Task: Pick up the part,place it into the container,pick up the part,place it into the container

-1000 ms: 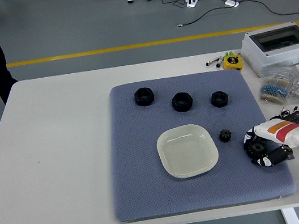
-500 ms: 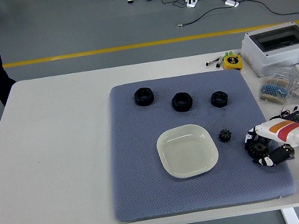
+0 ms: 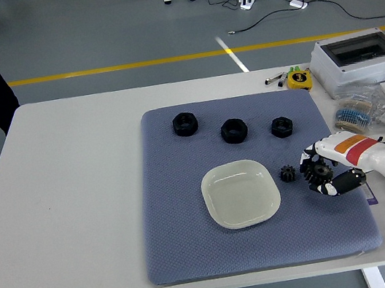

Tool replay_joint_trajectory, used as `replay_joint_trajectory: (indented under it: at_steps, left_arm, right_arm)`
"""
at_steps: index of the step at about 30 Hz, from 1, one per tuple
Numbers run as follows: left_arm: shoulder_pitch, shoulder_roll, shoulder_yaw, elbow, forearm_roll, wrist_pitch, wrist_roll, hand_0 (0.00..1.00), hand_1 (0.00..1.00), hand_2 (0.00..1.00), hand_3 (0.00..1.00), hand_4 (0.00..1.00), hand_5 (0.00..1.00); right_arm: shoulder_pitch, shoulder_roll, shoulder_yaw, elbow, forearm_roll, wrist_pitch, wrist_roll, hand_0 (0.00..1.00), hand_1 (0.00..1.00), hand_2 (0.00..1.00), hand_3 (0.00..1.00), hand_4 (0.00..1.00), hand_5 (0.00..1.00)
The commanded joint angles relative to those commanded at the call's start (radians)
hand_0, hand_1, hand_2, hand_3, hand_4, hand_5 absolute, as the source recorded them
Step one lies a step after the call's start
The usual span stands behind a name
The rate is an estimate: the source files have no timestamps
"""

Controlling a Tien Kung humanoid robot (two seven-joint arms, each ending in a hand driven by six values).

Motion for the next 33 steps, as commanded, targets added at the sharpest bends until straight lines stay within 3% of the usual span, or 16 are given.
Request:
replay_joint_trajectory:
  at_steps: [8, 13, 18, 27, 28, 33]
  left_arm:
    - [-0.001, 0.004, 0.003, 0.000, -0.006, 0.004, -0.001, 0.719, 0.636, 0.734, 0.623, 0.726, 0.687]
    - [0.000, 0.006, 0.001, -0.001, -0.001, 0.005, 0.002, 0.719, 0.632, 0.732, 0.623, 0.726, 0.687]
    - [0.000, 0.007, -0.001, -0.002, 0.005, 0.007, 0.005, 0.718, 0.627, 0.730, 0.622, 0.726, 0.687]
    - [-0.001, 0.009, -0.002, -0.002, 0.011, 0.010, 0.008, 0.719, 0.622, 0.728, 0.623, 0.726, 0.687]
    - [-0.001, 0.009, -0.002, -0.003, 0.011, 0.011, 0.008, 0.719, 0.616, 0.728, 0.624, 0.728, 0.685]
    - [0.002, 0.009, -0.008, -0.003, 0.022, 0.011, 0.011, 0.719, 0.616, 0.728, 0.624, 0.728, 0.685]
  right_arm:
    - [0.072, 0.029, -0.037, 0.051, -0.032, 0.000, -0.001, 0.319, 0.352, 0.438, 0.463, 0.510, 0.002]
    - [0.150, 0.074, -0.097, 0.061, -0.043, -0.002, -0.001, 0.316, 0.352, 0.437, 0.463, 0.508, 0.006]
    - [0.235, 0.144, -0.199, 0.009, -0.062, -0.007, 0.001, 0.313, 0.356, 0.440, 0.465, 0.500, 0.023]
    - [0.293, 0.230, -0.322, -0.104, -0.109, 0.012, 0.004, 0.313, 0.399, 0.468, 0.474, 0.465, 0.072]
    - [0.295, 0.236, -0.329, -0.115, -0.119, 0.014, 0.006, 0.417, 0.483, 0.568, 0.590, 0.748, 0.157]
    - [0.305, 0.251, -0.340, -0.143, -0.191, 0.005, 0.027, 0.417, 0.483, 0.568, 0.590, 0.748, 0.157]
